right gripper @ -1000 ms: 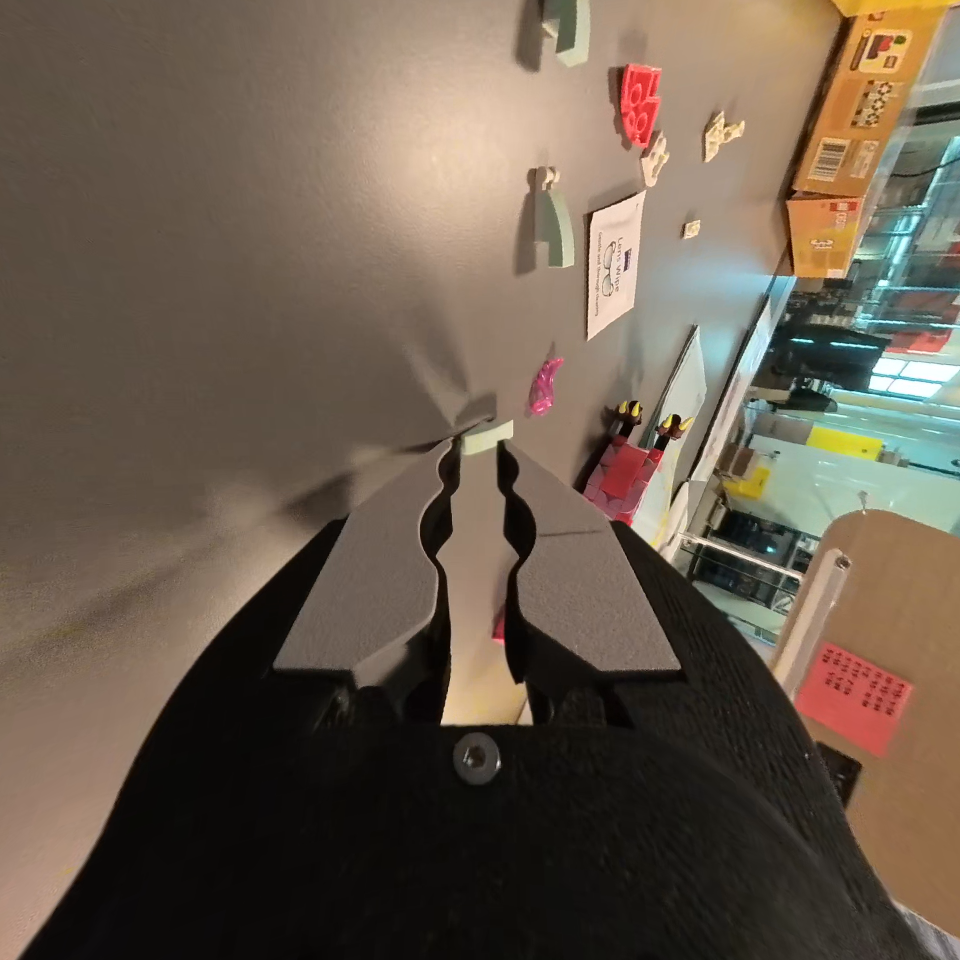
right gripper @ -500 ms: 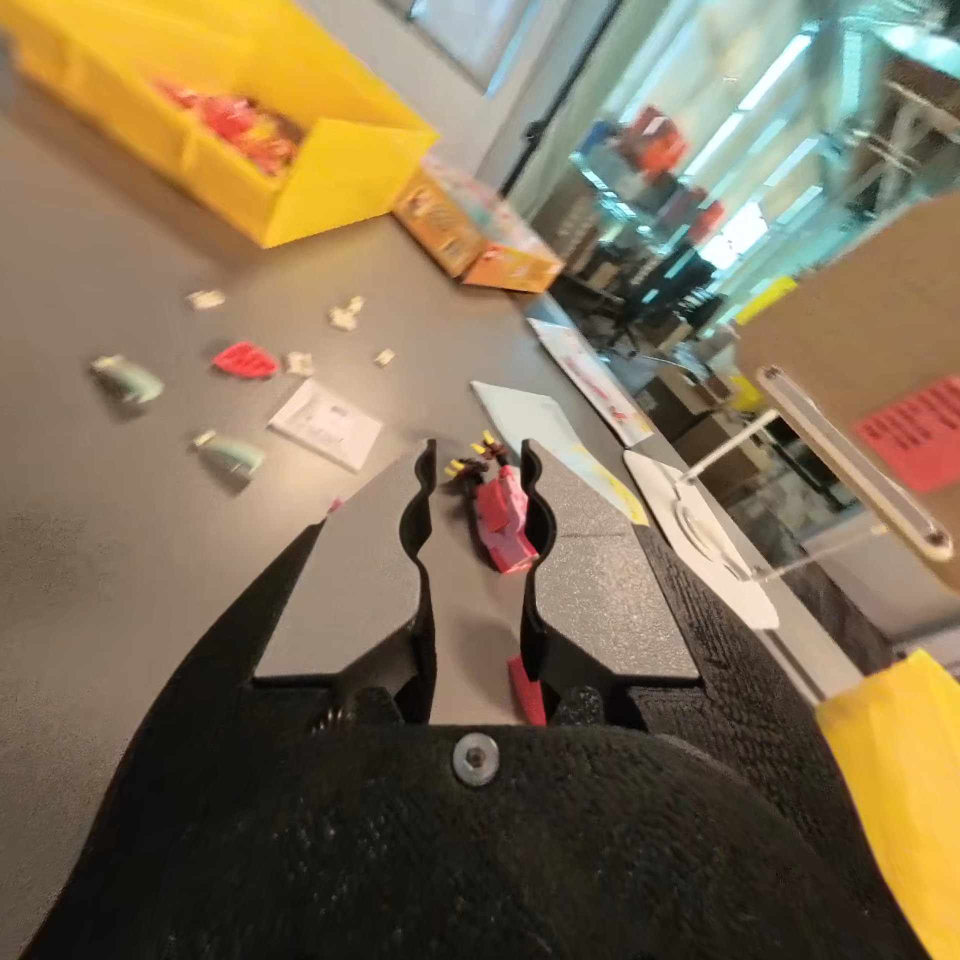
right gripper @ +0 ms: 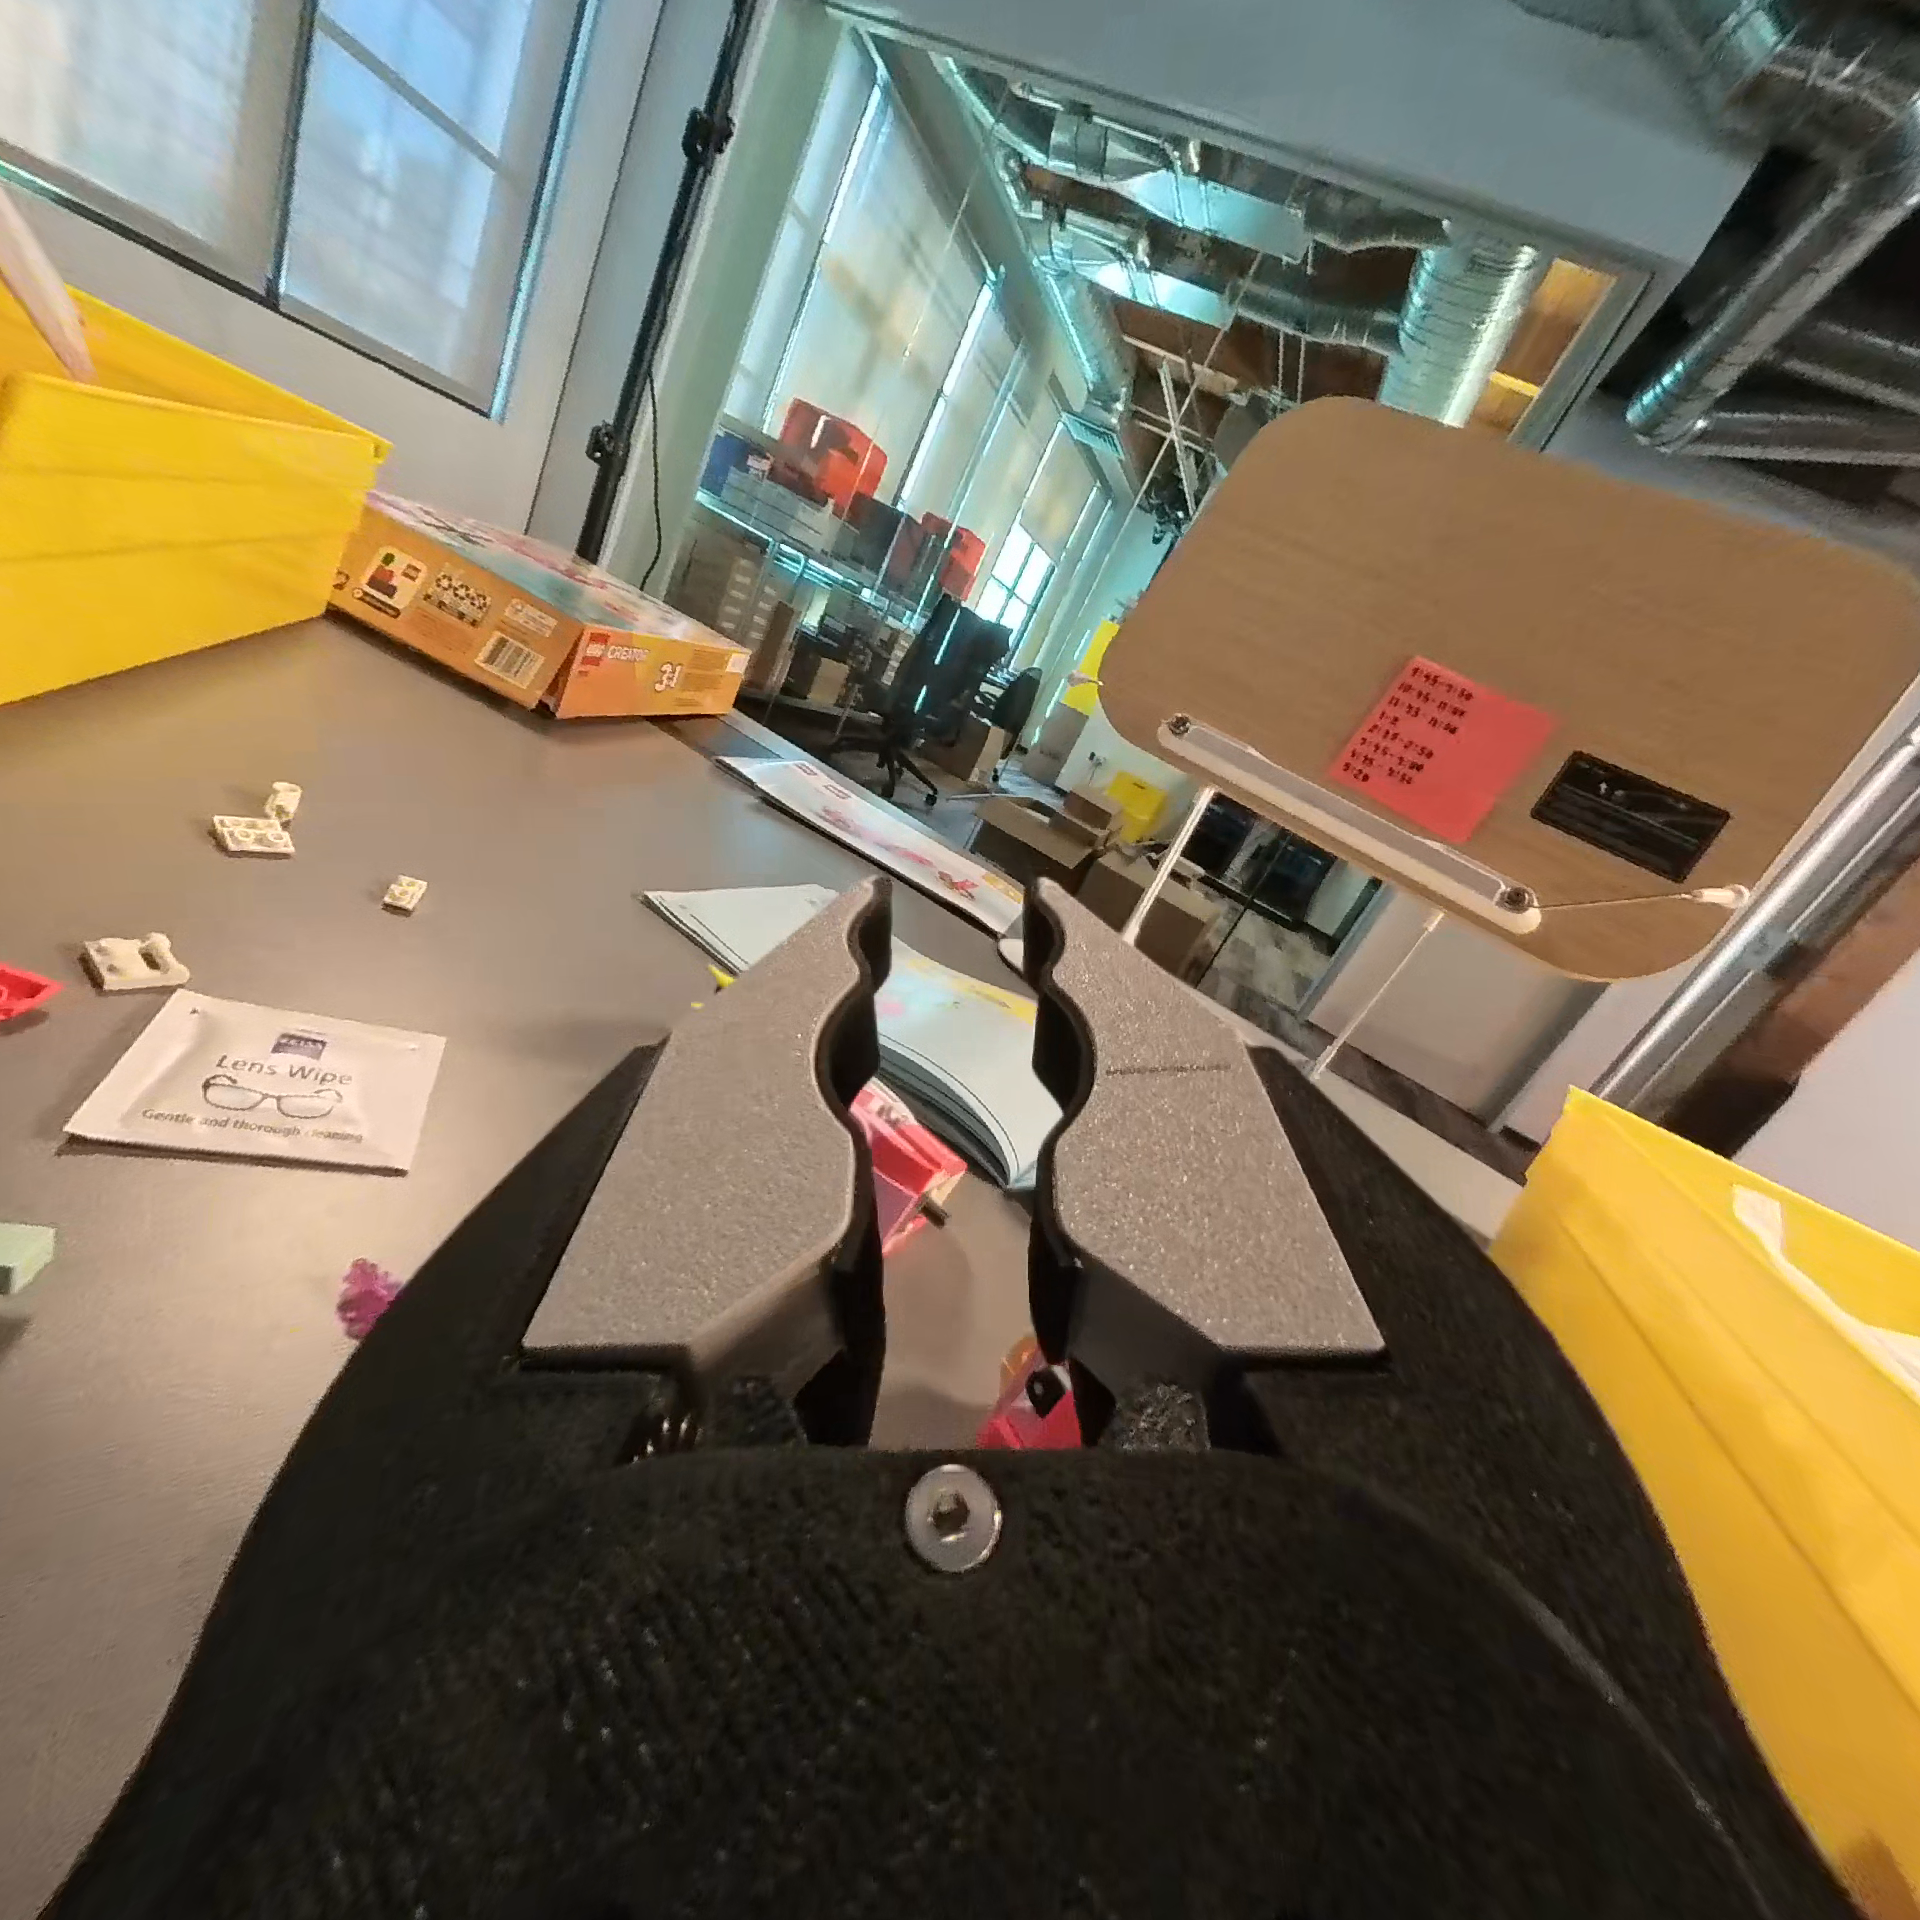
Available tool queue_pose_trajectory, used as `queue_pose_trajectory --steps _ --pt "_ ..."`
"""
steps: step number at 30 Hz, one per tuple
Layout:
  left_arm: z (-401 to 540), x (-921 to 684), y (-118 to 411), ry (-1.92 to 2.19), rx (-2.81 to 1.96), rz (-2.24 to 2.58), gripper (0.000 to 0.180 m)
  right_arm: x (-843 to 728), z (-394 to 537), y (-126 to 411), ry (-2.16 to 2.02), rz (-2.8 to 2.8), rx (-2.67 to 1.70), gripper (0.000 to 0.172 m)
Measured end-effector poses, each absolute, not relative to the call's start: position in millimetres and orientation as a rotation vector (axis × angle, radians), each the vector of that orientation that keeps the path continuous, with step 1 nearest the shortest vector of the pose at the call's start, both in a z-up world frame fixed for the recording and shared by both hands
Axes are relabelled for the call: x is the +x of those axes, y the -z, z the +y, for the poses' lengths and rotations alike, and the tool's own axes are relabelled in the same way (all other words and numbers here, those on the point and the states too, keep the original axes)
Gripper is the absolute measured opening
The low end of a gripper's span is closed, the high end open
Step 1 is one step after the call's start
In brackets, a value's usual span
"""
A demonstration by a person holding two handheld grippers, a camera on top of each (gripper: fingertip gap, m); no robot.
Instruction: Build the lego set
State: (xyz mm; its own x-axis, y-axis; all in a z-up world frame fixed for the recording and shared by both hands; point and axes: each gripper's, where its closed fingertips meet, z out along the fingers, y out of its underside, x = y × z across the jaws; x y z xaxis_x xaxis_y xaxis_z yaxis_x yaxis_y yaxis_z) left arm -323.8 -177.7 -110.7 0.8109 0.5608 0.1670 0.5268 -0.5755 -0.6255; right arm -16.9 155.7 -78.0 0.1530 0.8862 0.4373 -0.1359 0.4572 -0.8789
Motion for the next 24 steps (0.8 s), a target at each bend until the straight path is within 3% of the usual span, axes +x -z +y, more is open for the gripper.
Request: queue_pose_trajectory --steps 11,19,24 --pt "-220.8 -333.9 175.0 0.044 -2.782 -1.028 0.021 -18.6 163.1 81.1 -0.848 -1.183 -0.831 0.017" --pt "-252.6 -365.0 169.6 -0.319 -2.916 -1.019 0.014 -21.5 158.0 84.4 -0.833 -1.221 -0.807 0.014" --pt "-226.1 -328.0 174.0 0.142 -2.861 -0.985 0.000 -23.0 154.2 87.2 -0.810 -1.248 -0.786 0.013"
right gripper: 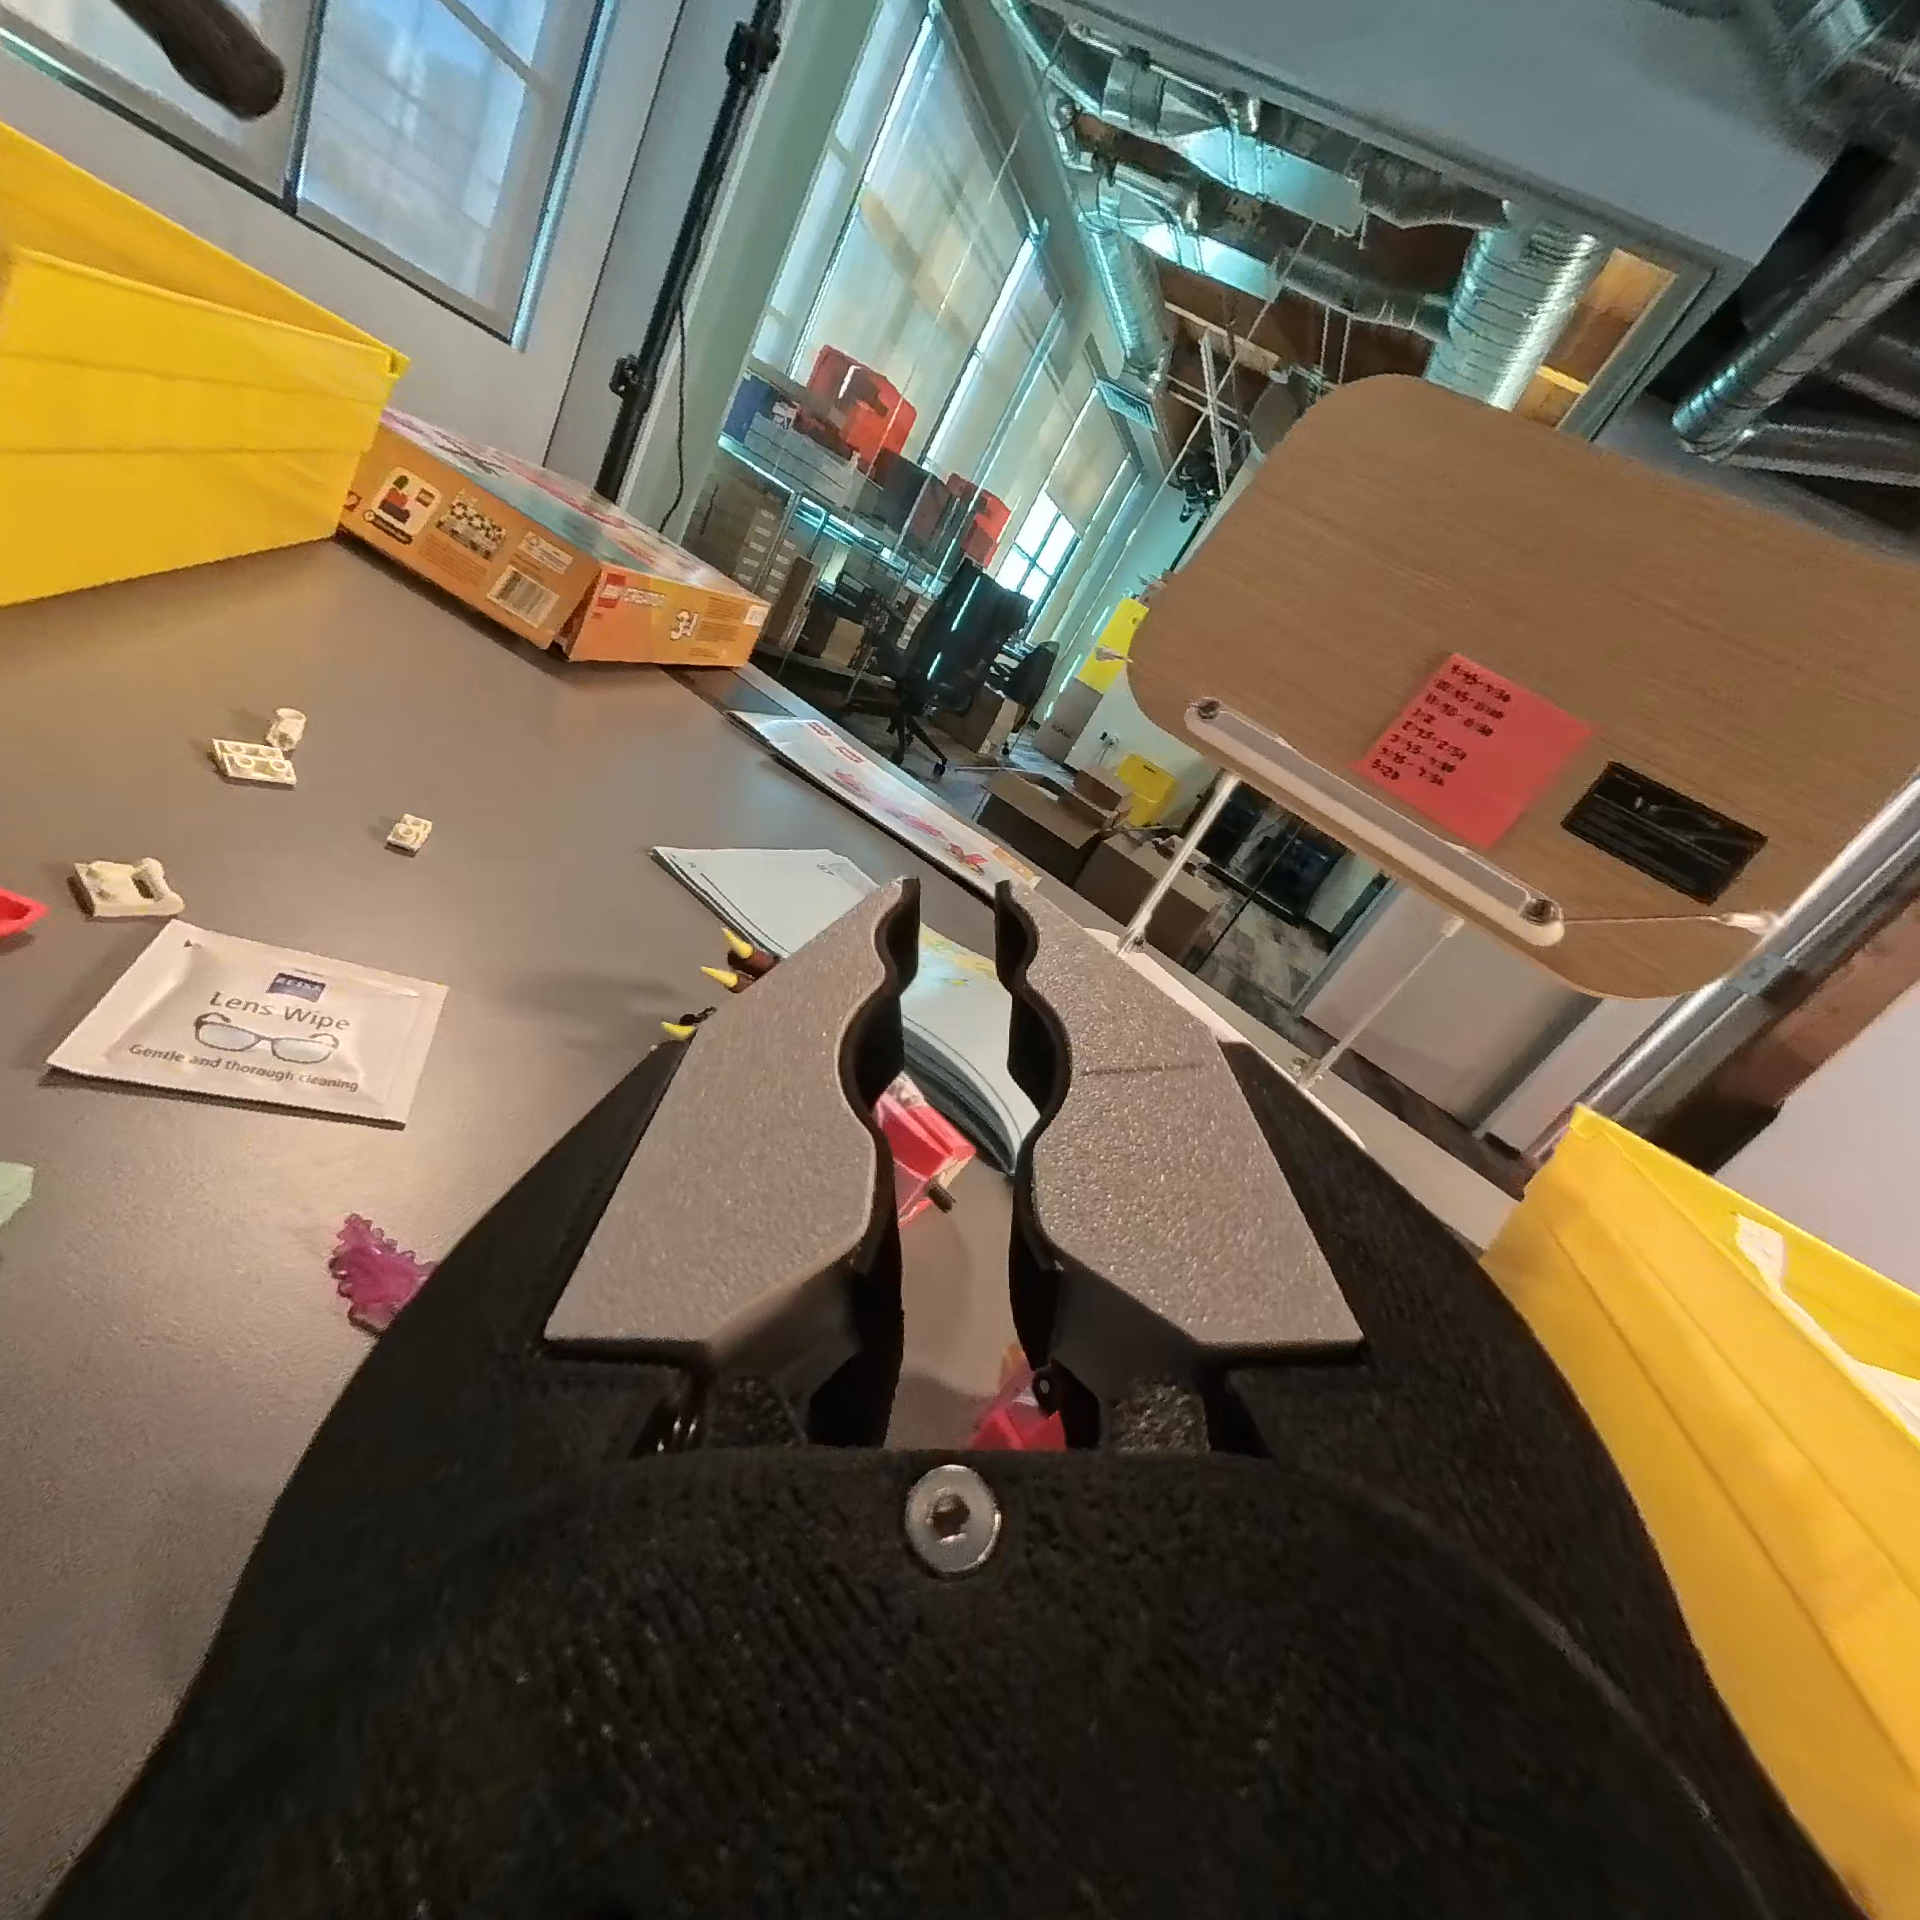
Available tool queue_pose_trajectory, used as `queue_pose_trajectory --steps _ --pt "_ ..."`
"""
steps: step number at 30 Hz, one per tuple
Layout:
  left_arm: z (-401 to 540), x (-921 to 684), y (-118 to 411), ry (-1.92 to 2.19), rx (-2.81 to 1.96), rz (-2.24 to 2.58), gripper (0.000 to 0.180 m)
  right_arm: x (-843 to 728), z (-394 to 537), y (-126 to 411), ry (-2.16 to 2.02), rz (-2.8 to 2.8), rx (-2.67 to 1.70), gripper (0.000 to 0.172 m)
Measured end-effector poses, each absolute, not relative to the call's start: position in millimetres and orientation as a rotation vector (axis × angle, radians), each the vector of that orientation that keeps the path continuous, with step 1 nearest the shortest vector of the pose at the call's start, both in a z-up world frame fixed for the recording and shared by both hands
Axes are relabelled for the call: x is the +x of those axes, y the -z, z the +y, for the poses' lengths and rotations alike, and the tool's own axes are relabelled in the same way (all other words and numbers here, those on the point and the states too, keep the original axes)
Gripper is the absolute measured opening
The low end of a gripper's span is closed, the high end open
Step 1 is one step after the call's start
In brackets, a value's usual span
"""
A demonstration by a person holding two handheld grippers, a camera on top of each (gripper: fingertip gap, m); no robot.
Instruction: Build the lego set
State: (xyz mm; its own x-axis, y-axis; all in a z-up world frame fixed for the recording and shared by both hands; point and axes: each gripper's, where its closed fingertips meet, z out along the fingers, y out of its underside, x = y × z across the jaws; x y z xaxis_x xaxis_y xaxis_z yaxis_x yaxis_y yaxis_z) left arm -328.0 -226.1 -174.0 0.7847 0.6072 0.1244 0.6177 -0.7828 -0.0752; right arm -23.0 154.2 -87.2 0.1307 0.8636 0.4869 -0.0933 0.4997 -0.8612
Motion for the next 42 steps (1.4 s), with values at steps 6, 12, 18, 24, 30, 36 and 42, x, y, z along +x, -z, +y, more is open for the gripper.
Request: queue_pose_trajectory --steps 6,12,18,24,30,36,42 --pt "-188.3 -243.6 168.3 0.517 -2.823 -0.677 0.005 -25.5 148.7 91.9 -0.773 -1.288 -0.757 0.011" --pt "-176.4 -196.6 168.4 0.535 -2.842 -0.433 0.003 -25.4 159.0 92.2 -0.689 -1.260 -0.782 0.004" --pt "-156.8 -191.4 171.7 0.413 -2.786 -0.249 0.000 -27.1 163.3 96.6 -0.647 -1.272 -0.808 0.000" --pt "-130.5 -201.6 168.7 0.324 -2.636 -0.198 0.001 -28.2 168.1 99.8 -0.601 -1.278 -0.833 0.000" --pt "-151.2 -196.0 187.5 0.345 -2.779 -0.216 0.002 -28.8 167.1 100.9 -0.593 -1.287 -0.828 0.000" --pt "-180.9 -220.0 189.2 0.140 -2.895 -0.361 0.000 -29.7 165.5 102.2 -0.583 -1.299 -0.820 0.000" --pt "-192.4 -255.5 179.9 -0.125 -2.868 -0.463 0.000 -30.0 165.0 102.3 -0.587 -1.302 -0.818 0.000"
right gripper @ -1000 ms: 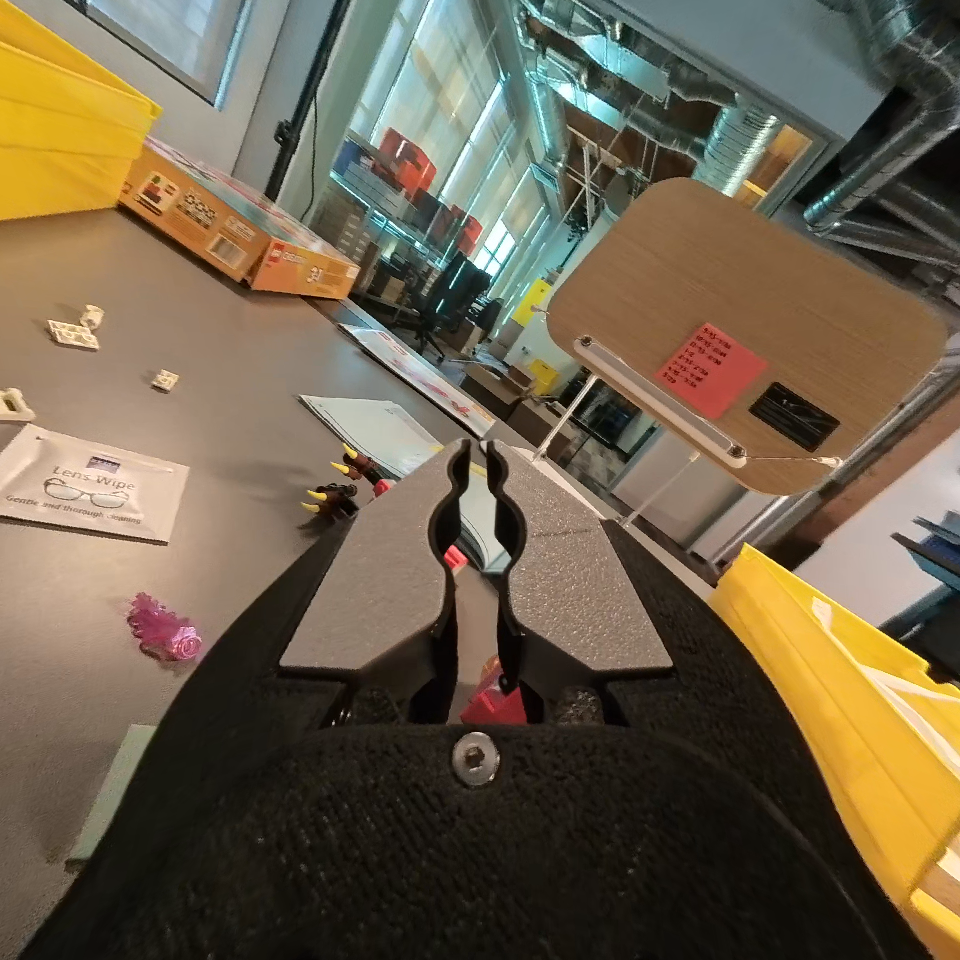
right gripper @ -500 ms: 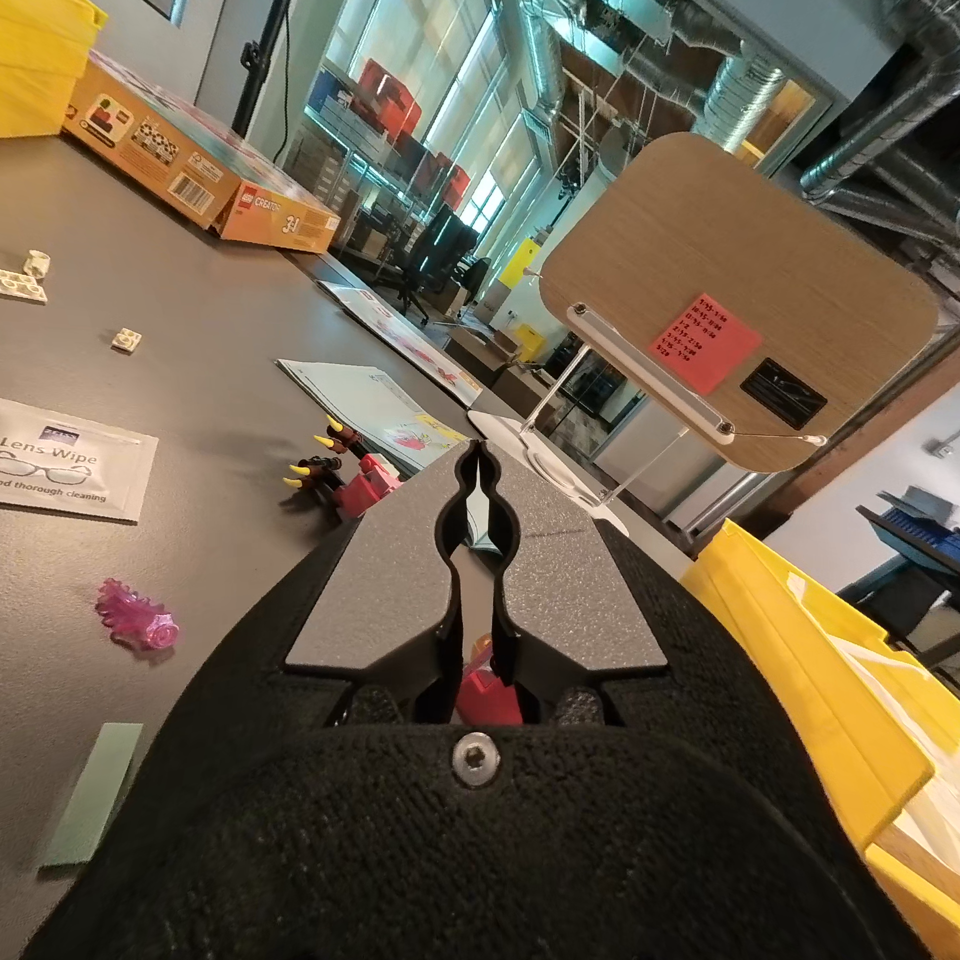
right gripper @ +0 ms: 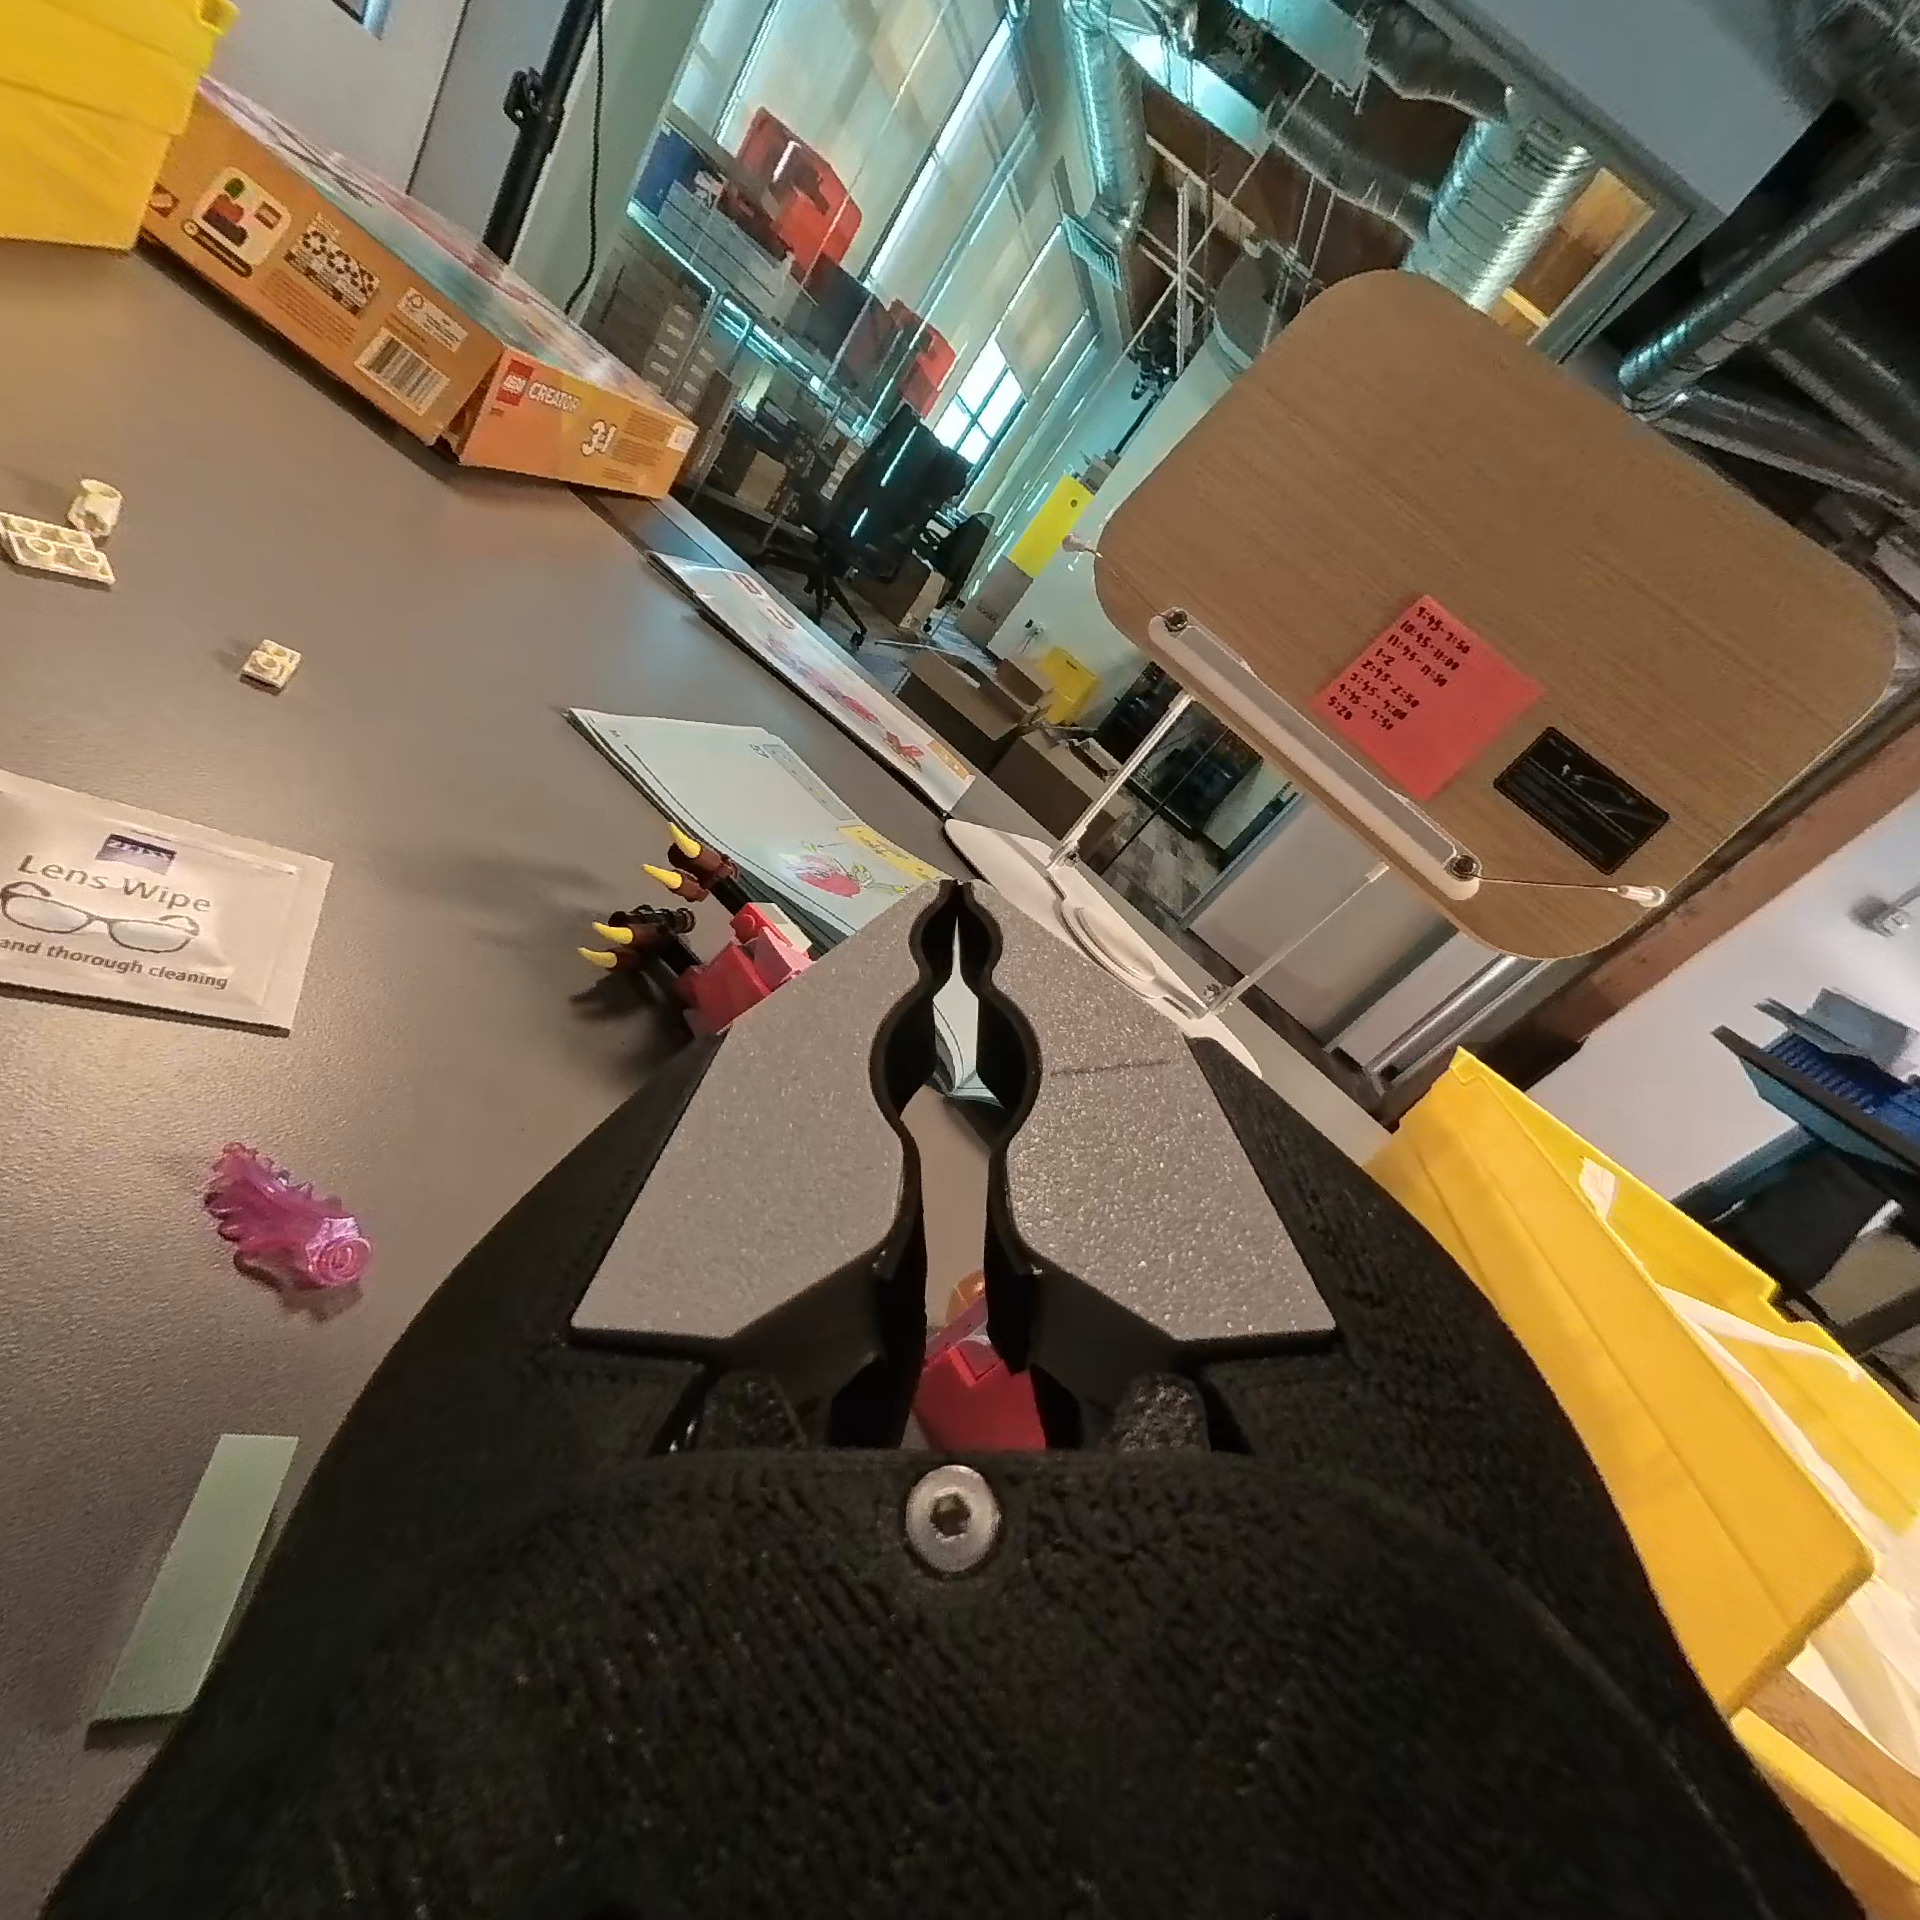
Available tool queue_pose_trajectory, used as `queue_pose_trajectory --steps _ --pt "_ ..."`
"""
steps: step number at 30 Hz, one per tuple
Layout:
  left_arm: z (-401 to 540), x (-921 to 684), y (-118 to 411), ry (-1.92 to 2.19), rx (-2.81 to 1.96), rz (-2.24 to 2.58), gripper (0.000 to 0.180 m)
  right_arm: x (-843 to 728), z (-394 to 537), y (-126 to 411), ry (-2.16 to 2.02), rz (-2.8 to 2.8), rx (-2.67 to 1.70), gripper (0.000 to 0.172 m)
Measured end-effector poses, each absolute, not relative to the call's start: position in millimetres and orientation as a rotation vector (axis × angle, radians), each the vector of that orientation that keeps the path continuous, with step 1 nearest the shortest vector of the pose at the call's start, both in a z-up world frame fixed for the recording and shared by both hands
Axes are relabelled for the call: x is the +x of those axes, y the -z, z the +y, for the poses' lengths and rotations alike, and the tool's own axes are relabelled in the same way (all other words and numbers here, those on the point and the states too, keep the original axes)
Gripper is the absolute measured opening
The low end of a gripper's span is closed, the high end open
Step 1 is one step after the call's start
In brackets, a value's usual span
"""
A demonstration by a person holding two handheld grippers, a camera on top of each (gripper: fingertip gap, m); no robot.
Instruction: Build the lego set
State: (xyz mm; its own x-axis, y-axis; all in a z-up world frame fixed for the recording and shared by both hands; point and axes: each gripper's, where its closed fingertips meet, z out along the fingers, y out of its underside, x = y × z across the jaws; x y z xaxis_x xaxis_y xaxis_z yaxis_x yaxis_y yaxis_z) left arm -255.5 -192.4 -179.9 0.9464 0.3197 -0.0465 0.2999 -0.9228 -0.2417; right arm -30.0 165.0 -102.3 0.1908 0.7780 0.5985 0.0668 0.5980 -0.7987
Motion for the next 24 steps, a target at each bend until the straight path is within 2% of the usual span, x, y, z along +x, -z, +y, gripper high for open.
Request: queue_pose_trajectory --steps 8,13,24 --pt "-153.0 -270.6 156.6 -0.005 -2.601 -0.510 0.024 -31.1 162.3 103.8 -0.581 -1.317 -0.805 0.000" --pt "-145.4 -291.6 148.6 0.051 -2.484 -0.697 0.053 -31.3 161.8 104.1 -0.582 -1.320 -0.803 0.000" --pt "-147.8 -324.8 132.8 0.054 -2.411 -0.784 0.044 -32.4 160.1 105.5 -0.577 -1.331 -0.796 0.000"
